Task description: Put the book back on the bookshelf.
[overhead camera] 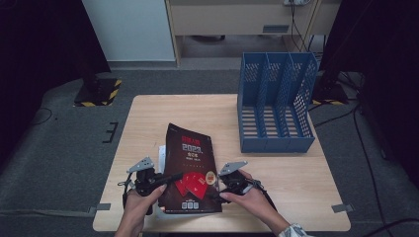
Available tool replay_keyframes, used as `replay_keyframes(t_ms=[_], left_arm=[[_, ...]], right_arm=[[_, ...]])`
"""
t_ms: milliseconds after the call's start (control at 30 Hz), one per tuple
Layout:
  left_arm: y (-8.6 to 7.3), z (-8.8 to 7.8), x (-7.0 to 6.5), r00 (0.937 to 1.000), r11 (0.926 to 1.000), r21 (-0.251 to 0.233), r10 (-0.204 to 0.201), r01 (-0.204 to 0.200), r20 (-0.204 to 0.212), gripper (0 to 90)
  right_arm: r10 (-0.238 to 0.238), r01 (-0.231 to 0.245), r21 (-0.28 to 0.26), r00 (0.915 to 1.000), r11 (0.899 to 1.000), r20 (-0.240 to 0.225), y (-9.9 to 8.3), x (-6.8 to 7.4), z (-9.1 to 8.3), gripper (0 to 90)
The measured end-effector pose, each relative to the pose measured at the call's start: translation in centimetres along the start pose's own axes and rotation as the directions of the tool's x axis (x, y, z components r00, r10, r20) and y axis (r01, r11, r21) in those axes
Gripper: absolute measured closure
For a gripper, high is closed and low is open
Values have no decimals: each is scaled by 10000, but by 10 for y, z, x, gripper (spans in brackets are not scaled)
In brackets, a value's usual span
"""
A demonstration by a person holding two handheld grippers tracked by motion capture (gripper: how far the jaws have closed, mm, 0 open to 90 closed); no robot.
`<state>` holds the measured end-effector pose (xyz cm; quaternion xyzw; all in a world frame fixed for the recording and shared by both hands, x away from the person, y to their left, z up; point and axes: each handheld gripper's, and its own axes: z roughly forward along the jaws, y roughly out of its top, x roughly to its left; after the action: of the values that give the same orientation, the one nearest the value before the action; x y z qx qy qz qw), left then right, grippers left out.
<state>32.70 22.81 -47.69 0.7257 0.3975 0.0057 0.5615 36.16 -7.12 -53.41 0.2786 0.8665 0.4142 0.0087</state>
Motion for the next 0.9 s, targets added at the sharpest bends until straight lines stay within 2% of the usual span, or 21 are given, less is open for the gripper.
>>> replay_keyframes(t_ms=[200,333,367,400,467,500,633,767,833,867,900], left_arm=[[3,-4,-2,9993,9990,-433,106,-90,353,900],[2,-7,2,9988,9980,-634,-57,87,480,900],[2,-7,2,9988,9980,-634,-57,87,480,900],[2,-7,3,9988,9979,-628,-116,146,478,900],[1,-6,5,9987,9979,-614,-185,214,465,900],[1,-6,6,9987,9978,-589,-265,291,437,900],[-1,-5,8,9985,9974,-582,-400,422,377,900],[-3,-6,13,9981,9970,-476,-601,606,121,898],[-5,-7,17,9968,9974,-260,-689,679,-406,883],[-5,-7,17,9968,9974,-260,-689,679,-406,872],[-7,-7,19,9949,9976,-75,-697,693,-735,872]], right_arm=[[338,-337,30,9989,9994,-320,9,-11,3,76],[531,-520,146,9948,9985,-864,18,-18,8,84],[531,-520,146,9948,9985,-864,18,-18,8,84],[735,-713,234,9905,9972,-1165,19,-18,10,93],[748,-726,219,9894,9971,-1248,19,-18,12,97],[639,-609,248,9876,9978,-1436,20,-16,13,115],[478,-438,325,9897,9985,-1352,20,-12,14,103],[441,-406,293,9903,9987,-1317,20,-12,14,107],[361,-337,215,9920,9992,-1213,19,-11,14,106],[361,-337,215,9920,9992,-1213,19,-11,14,106],[352,-328,214,9922,9992,-1198,19,-11,14,106]])
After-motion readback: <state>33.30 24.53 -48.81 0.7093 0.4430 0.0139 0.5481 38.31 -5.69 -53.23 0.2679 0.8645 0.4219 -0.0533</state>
